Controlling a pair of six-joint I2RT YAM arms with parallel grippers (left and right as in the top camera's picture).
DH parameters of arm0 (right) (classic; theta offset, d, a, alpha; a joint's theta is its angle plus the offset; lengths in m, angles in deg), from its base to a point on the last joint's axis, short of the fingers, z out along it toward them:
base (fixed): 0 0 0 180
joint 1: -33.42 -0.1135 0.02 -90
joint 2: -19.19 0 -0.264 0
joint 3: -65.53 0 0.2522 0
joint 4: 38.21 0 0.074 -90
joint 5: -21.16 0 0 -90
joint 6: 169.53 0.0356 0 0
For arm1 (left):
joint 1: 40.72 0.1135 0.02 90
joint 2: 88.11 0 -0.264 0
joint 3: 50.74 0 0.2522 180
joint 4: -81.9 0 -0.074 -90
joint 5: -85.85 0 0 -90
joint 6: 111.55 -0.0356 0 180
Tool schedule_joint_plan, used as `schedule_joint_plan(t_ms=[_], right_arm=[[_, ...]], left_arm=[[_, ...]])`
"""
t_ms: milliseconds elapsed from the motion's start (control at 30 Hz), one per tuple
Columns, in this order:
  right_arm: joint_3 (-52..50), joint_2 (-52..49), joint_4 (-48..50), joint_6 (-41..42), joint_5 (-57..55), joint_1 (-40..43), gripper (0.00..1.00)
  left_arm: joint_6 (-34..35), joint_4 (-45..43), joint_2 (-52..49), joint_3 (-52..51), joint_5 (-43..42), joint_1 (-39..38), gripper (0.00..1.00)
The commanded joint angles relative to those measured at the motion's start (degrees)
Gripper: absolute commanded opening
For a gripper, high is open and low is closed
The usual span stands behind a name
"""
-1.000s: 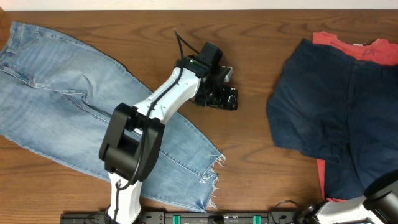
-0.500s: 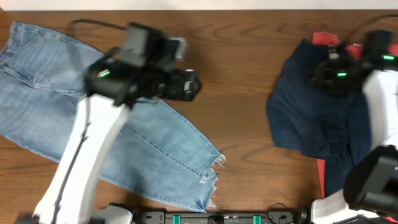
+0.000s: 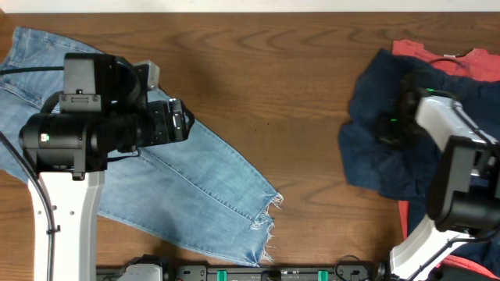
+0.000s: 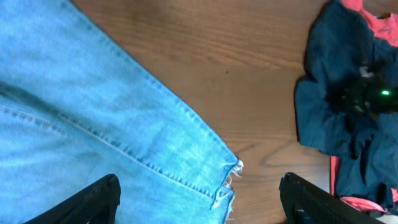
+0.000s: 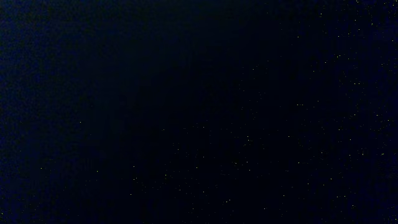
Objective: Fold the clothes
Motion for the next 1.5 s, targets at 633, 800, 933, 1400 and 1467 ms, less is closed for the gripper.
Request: schedule_joint_plan(t_ms=[633, 800, 933, 1400, 1467], right_arm=[[12.0, 19.0, -7.6, -17.0, 31.9, 23.6, 0.66], [12.0, 25.2, -12.4, -17.2, 36.2, 14.6, 0.68], [11.0, 25.3, -17.2, -18.3, 32.4, 2.5, 0.64], [-3.0, 7.8, -2.2, -20.5, 24.0, -36.7, 0.71], [-3.0, 4.7, -0.3, -20.5, 23.1, -39.1, 0.71]], left_arm=[[-0.5, 1.5, 0.4, 1.3, 8.0, 6.2, 0.89], [-0.8, 4.6, 0.4, 4.0, 8.0, 11.4, 0.89], [-0.8, 4.7, 0.4, 4.5, 8.0, 13.7, 0.9], [-0.7, 5.6, 0.4, 4.5, 8.0, 13.9, 0.92], [-0.7, 5.8, 0.4, 4.5, 8.0, 13.9, 0.92]])
